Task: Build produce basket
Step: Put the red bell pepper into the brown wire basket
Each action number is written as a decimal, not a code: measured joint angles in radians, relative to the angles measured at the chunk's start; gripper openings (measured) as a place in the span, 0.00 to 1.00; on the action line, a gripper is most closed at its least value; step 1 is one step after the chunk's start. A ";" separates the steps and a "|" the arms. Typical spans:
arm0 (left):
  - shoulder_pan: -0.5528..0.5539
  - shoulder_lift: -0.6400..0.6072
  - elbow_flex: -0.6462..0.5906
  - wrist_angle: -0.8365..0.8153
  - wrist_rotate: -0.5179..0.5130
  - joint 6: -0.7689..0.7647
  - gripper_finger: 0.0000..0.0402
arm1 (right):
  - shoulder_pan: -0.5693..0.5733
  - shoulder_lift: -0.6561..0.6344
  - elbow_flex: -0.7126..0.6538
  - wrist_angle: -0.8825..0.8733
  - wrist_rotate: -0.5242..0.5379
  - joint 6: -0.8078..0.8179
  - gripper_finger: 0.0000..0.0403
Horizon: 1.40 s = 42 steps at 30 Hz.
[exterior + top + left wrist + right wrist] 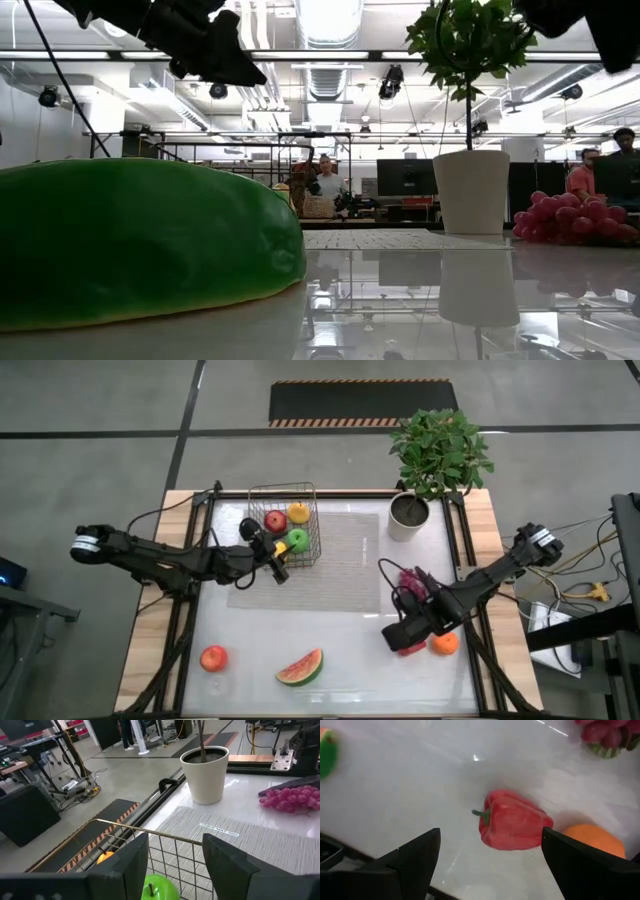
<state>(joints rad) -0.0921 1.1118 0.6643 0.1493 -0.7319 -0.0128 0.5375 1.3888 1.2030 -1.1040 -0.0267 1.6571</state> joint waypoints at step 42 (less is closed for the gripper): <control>0.000 0.000 -0.021 -0.002 0.000 0.003 0.42 | -0.001 0.246 -0.031 -0.003 -0.184 -0.123 0.59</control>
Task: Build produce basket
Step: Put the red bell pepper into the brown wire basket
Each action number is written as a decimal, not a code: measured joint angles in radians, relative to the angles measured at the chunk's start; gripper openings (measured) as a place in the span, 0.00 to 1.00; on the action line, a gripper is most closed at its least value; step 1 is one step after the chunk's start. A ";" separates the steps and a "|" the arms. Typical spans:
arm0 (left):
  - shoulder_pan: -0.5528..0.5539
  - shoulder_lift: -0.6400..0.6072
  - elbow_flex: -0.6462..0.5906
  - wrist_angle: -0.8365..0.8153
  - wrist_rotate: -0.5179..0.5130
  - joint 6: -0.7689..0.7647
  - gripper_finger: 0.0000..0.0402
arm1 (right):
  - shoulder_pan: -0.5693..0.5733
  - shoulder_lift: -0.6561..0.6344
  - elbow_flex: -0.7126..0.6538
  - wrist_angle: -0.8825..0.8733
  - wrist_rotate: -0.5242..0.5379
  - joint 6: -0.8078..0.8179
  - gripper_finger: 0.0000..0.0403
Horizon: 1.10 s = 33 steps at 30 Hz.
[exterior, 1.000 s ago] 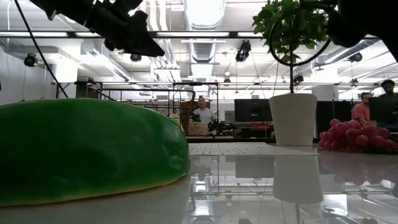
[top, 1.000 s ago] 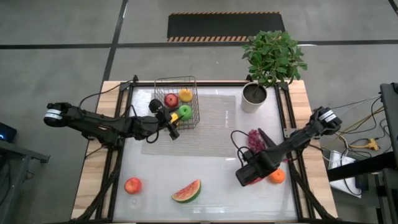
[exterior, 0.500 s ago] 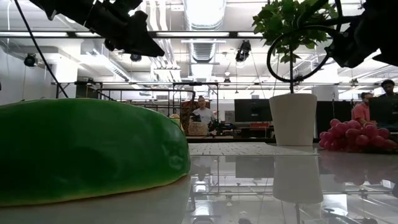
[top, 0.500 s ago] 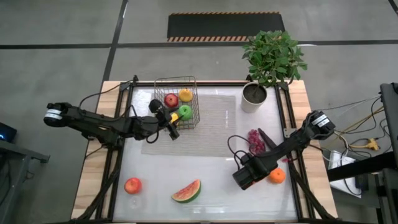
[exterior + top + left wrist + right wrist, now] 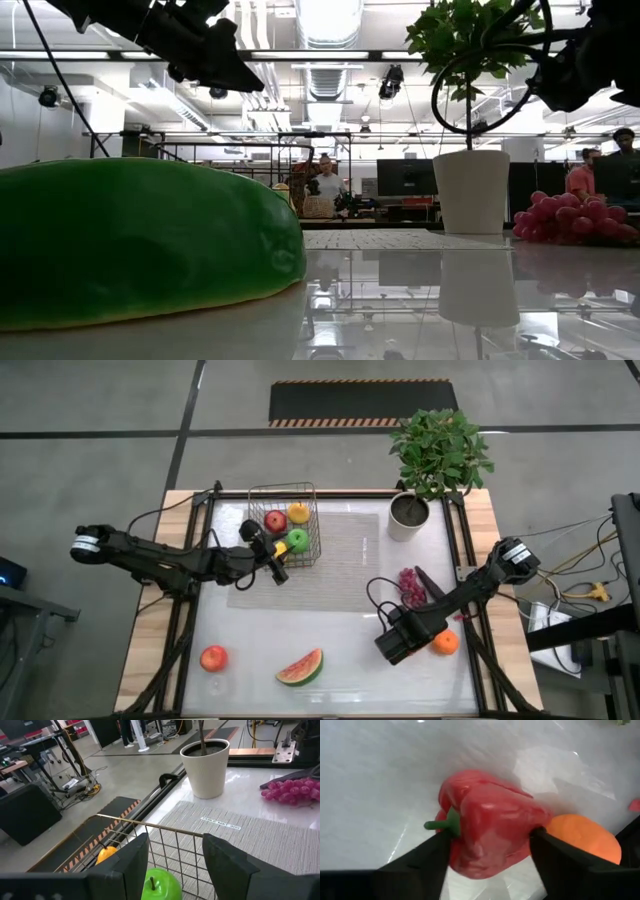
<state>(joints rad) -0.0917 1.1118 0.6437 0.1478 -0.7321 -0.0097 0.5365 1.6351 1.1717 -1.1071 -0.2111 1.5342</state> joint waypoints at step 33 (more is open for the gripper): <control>-0.021 0.000 -0.010 0.076 0.139 0.050 0.42 | -0.018 -0.259 -0.016 0.191 0.524 -0.168 0.28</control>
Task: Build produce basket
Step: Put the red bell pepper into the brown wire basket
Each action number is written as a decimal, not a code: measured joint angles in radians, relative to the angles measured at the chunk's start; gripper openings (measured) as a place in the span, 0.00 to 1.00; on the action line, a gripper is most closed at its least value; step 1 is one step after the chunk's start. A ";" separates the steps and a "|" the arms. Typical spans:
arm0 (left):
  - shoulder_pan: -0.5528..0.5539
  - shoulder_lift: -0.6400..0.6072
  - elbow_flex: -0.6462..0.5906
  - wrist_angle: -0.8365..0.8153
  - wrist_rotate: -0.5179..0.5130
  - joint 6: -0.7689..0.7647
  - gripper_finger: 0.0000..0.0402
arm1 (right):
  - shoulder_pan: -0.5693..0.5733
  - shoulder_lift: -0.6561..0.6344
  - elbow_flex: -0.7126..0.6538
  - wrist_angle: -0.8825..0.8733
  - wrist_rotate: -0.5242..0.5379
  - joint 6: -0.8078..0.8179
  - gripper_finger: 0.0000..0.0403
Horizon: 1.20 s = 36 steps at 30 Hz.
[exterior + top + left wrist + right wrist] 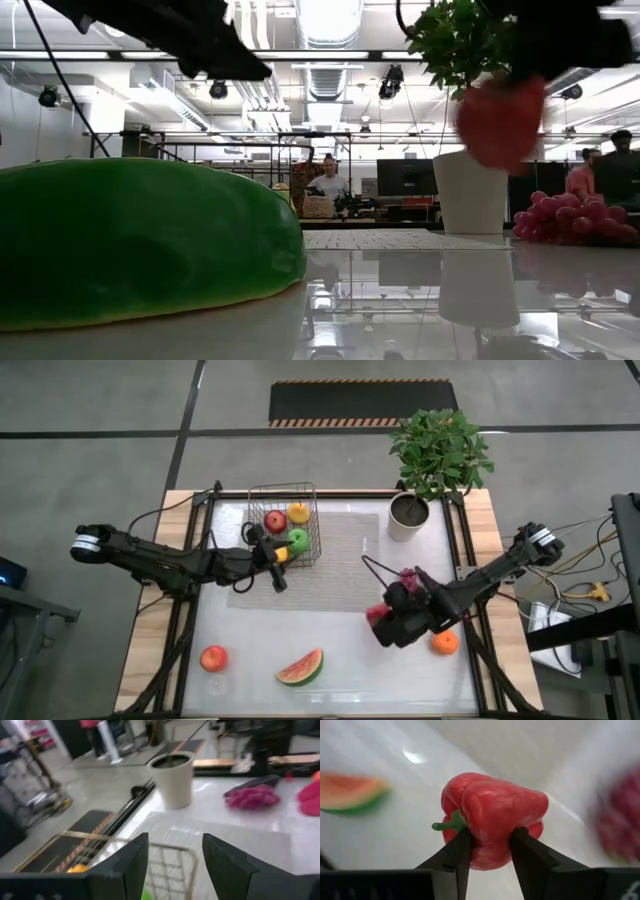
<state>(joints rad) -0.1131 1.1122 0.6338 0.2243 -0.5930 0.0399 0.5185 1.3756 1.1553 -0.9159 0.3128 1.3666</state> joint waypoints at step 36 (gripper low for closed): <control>-0.260 0.375 0.055 0.565 0.051 0.403 0.74 | -0.297 -0.083 -0.523 1.385 -0.050 -0.336 0.23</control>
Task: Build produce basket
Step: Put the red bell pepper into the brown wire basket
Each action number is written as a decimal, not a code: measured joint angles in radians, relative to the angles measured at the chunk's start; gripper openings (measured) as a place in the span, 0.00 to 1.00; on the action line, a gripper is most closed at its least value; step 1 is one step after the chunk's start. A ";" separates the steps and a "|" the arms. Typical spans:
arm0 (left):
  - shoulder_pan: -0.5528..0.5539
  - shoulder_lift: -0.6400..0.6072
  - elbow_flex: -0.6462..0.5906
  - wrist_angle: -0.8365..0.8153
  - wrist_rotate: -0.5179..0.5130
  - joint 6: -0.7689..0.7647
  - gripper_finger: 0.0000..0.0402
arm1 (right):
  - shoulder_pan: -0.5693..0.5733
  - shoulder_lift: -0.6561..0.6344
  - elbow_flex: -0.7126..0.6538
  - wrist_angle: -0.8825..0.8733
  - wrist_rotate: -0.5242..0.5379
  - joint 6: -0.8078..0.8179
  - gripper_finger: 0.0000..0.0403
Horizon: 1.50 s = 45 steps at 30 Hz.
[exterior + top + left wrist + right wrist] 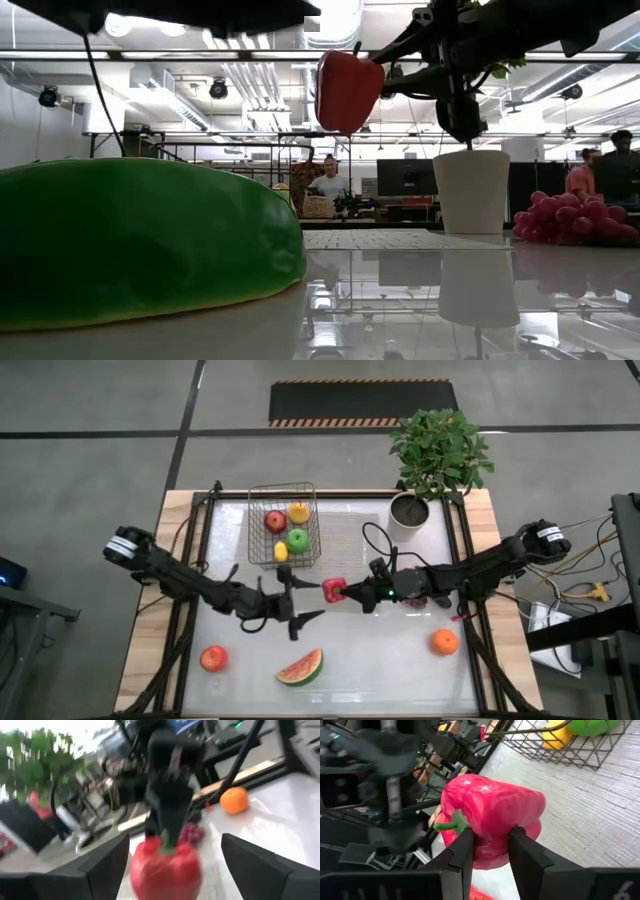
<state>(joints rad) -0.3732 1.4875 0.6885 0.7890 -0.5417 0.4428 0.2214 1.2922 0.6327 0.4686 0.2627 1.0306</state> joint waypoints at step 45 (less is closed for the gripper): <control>0.088 0.134 0.009 0.048 0.069 -0.116 0.57 | 0.000 -0.002 0.000 -0.011 0.022 -0.083 0.43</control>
<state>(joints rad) -0.2852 1.6211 0.6971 0.8368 -0.4728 0.3267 0.2218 1.2907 0.6331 0.4579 0.2849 0.9475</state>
